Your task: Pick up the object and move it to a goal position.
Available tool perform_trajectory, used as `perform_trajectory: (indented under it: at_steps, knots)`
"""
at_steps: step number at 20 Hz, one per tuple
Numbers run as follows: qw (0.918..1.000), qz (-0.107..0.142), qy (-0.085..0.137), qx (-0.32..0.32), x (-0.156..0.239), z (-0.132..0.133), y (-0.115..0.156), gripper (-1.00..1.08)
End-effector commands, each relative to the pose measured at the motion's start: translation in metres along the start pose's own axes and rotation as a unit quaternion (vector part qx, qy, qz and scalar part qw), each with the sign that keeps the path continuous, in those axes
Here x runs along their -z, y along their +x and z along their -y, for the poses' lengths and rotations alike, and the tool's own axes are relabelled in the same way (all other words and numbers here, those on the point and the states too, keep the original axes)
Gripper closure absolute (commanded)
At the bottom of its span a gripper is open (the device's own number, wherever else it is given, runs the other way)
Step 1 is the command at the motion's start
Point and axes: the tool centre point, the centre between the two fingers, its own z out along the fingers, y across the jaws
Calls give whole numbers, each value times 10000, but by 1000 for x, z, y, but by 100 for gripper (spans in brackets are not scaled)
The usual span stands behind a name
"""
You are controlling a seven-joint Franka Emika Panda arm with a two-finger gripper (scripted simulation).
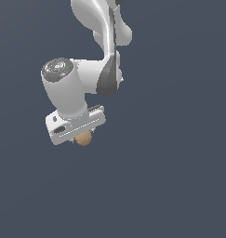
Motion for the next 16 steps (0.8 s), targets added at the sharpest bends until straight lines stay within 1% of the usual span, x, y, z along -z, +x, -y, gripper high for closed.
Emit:
perform_trajectory:
  at_steps: [1, 8, 16]
  knots:
    - [10000, 2, 2, 1, 12, -10, 7, 108]
    - [10000, 2, 2, 1, 38, -33, 23, 108]
    - [10000, 6, 1, 1, 53, -47, 33, 108]
